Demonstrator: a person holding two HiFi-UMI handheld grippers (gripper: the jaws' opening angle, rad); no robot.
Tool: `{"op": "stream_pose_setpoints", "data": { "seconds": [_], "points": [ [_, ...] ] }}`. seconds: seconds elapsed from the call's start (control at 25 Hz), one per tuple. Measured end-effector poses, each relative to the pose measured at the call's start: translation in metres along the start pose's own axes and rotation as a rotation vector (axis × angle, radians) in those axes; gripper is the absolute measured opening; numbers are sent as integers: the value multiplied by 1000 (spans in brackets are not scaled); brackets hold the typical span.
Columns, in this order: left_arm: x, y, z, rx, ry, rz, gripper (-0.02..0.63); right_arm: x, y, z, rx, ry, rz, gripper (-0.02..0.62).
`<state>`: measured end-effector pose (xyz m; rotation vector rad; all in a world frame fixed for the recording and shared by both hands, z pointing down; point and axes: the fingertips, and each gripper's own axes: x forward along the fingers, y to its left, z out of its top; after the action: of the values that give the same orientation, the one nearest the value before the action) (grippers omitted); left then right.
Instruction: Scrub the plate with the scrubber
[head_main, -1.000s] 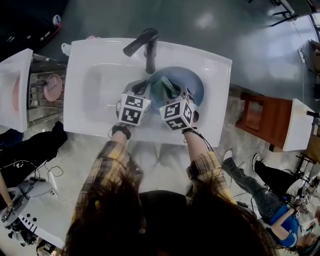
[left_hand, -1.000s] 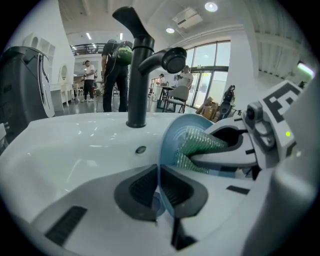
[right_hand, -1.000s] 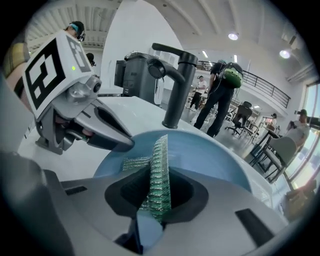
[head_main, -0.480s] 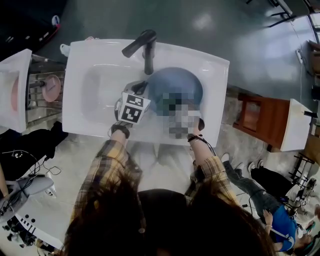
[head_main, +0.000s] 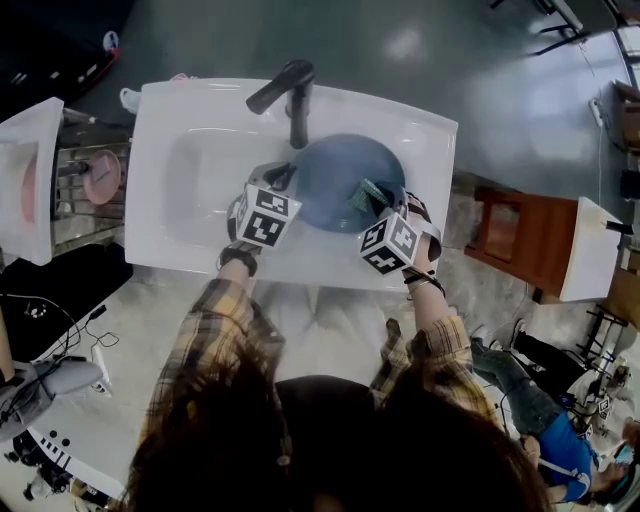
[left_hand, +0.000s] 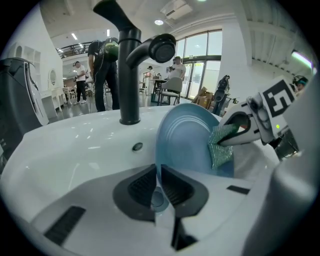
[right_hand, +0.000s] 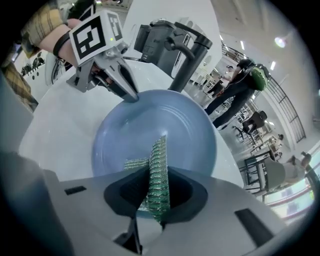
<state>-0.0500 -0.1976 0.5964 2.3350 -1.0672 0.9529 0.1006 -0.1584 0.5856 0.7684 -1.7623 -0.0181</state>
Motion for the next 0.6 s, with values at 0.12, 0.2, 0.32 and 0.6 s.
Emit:
{"op": "stream_pose_setpoints", "data": {
  "seconds": [0.12,0.2,0.32,0.6],
  "points": [
    [1,0,-3,-2,2,-8,28,-4,-20,-4,40,-7,-48,89],
    [0,0,-3,0,4,-13,28,-7,-31,-4,43,-11,-81,91],
    [-2,0,-3,0,8,-15,28,-9,-46,4,31,-14,-125,91],
    [-3,0,-4,1,4,-7,28,-7,-67,39,39,-79,-191,91]
  ]
}}
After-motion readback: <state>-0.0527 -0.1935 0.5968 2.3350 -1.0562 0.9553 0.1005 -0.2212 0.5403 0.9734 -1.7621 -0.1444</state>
